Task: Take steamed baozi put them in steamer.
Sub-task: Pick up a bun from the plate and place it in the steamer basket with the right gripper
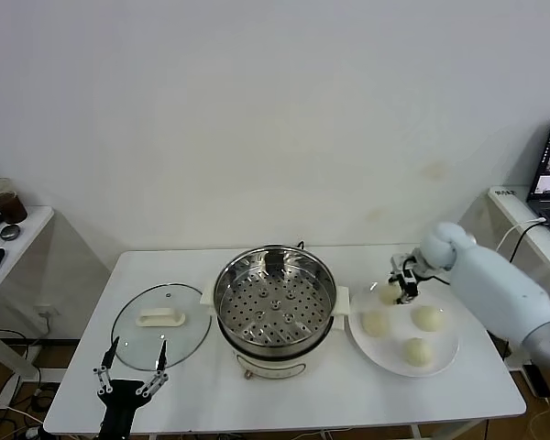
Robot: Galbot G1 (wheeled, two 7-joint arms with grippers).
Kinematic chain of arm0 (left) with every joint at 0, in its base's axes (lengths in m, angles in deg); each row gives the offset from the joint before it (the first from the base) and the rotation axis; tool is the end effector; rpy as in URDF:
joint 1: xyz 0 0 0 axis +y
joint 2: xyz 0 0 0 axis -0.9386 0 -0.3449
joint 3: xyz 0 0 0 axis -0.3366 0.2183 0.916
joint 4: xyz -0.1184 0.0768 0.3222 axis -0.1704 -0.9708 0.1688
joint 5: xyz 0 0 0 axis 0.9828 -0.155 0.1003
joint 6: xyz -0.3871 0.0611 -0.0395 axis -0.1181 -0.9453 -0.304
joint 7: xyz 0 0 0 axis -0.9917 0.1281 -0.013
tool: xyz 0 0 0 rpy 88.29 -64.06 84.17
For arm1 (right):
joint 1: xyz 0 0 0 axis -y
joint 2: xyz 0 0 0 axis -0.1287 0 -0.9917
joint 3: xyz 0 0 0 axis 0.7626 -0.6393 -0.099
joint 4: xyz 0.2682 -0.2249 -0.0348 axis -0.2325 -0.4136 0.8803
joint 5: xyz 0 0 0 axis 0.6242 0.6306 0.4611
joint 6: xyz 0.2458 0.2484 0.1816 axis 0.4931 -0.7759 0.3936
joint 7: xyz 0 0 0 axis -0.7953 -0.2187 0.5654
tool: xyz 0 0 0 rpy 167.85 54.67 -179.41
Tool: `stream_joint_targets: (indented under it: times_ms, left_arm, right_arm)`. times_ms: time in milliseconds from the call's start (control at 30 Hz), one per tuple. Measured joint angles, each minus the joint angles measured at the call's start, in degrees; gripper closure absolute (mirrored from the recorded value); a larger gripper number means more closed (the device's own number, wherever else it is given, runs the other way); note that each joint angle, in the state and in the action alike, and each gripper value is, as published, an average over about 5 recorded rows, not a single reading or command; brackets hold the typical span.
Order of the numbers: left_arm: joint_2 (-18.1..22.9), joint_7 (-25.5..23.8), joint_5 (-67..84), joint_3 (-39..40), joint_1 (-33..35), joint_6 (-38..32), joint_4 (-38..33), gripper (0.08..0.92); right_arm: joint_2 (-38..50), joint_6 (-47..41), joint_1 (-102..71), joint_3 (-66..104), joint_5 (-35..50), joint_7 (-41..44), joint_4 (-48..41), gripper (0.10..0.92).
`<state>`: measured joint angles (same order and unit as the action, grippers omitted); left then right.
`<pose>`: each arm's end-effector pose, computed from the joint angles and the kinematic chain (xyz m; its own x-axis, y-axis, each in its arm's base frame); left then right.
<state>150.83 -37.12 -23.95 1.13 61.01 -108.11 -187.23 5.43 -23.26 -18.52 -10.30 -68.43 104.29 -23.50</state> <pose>0.1550 0.0848 -0.3730 -0.9929 0.0171 -0.1178 -0.0066 0.9801 0.1985 0.5984 -0.1349 -0.1407 -0.2716 -0.1686 0.9475 -0.9264 -0.2208 -0.3049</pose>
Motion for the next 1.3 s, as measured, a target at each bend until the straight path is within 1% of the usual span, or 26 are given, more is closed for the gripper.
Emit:
stream_joint_targets:
  times_ms: [167, 300, 467, 633, 767, 933, 1300]
  left_arm:
    - [-0.3, -0.1, 0.5, 0.2, 0.0, 0.2, -0.5, 0.177]
    - [-0.6, -0.2, 0.9, -0.1, 0.3, 0.3, -1.0, 0.177]
    - [-0.9, -0.3, 1.4, -0.9, 0.8, 0.3, -1.1, 0.177]
    - [-0.8, -0.3, 1.6, -1.9, 0.8, 0.8, -1.1, 0.177]
    - [-0.7, -0.2, 1.6, -2.9, 1.0, 1.0, -1.0, 0.177]
    - [-0.5, -0.2, 1.3, -3.9, 1.2, 1.1, -1.1, 0.177]
    - [0.1, 0.0, 1.2, -5.0, 0.8, 1.9, -1.3, 0.177]
  right_arm:
    - [1.1, 1.9, 9.4, -7.2, 6.5, 1.2, 4.2, 0.482]
    - [-0.1, 4.3, 16.6, -12.8, 11.2, 1.5, 6.1, 0.482]
    - [-4.5, 7.9, 22.7, -18.7, 15.5, 1.2, 7.3, 0.481]
    - [-11.1, 12.5, 25.5, -22.9, 17.2, 0.4, 6.9, 0.475]
    - [-16.7, 16.9, 26.1, -25.4, 16.6, -0.2, 5.4, 0.474]
    - [-22.3, 22.6, 25.5, -27.2, 13.1, -1.2, 2.8, 0.472]
    - [-28.4, 33.1, 21.8, -28.3, 3.0, -4.5, -1.6, 0.465]
